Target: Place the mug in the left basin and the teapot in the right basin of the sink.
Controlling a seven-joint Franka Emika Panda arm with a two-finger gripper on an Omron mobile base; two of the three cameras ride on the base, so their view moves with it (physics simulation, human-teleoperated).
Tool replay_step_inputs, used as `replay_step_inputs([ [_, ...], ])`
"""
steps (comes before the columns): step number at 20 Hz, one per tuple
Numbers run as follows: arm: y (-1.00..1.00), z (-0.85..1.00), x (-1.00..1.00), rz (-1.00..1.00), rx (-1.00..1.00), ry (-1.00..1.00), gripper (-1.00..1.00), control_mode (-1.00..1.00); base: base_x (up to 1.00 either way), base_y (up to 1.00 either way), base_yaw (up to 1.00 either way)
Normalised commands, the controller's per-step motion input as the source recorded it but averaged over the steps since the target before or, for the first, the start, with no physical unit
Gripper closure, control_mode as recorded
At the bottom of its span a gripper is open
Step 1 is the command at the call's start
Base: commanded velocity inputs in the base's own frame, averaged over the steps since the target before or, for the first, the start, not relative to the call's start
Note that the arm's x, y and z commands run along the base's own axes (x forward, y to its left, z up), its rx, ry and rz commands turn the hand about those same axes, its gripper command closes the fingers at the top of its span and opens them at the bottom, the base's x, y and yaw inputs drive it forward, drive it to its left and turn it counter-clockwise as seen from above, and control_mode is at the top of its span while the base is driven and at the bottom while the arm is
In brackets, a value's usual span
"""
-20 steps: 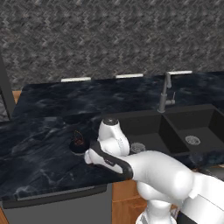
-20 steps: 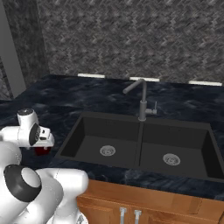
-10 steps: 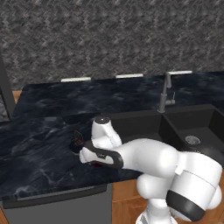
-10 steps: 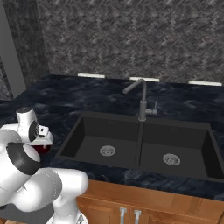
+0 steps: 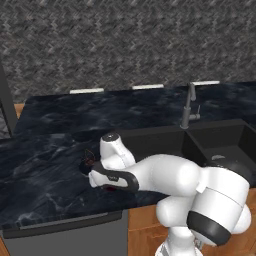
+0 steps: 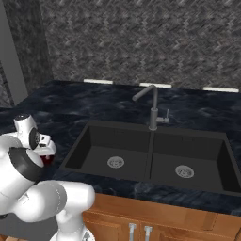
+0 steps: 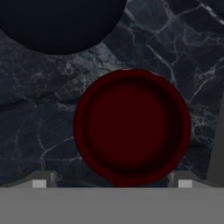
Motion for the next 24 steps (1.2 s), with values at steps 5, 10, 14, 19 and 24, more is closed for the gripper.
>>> replay_step_inputs([
  [5, -0.08, -0.10, -0.13, 0.00, 0.00, 0.00, -1.00, -1.00, 0.00, 0.00, 0.00],
  [10, -0.10, -0.09, -0.17, 0.00, 0.00, 0.00, -1.00, -1.00, 0.00, 0.00, 0.00],
  [14, -0.07, -0.09, -0.07, 0.00, 0.00, 0.00, -1.00, -1.00, 0.00, 0.00, 0.00],
  [19, -0.01, -0.08, 0.11, 0.00, 0.01, 0.00, -1.00, -1.00, 0.00, 0.00, 0.00],
  [24, 0.00, -0.06, 0.18, 0.00, 0.04, 0.00, -1.00, -1.00, 0.00, 0.00, 0.00],
])
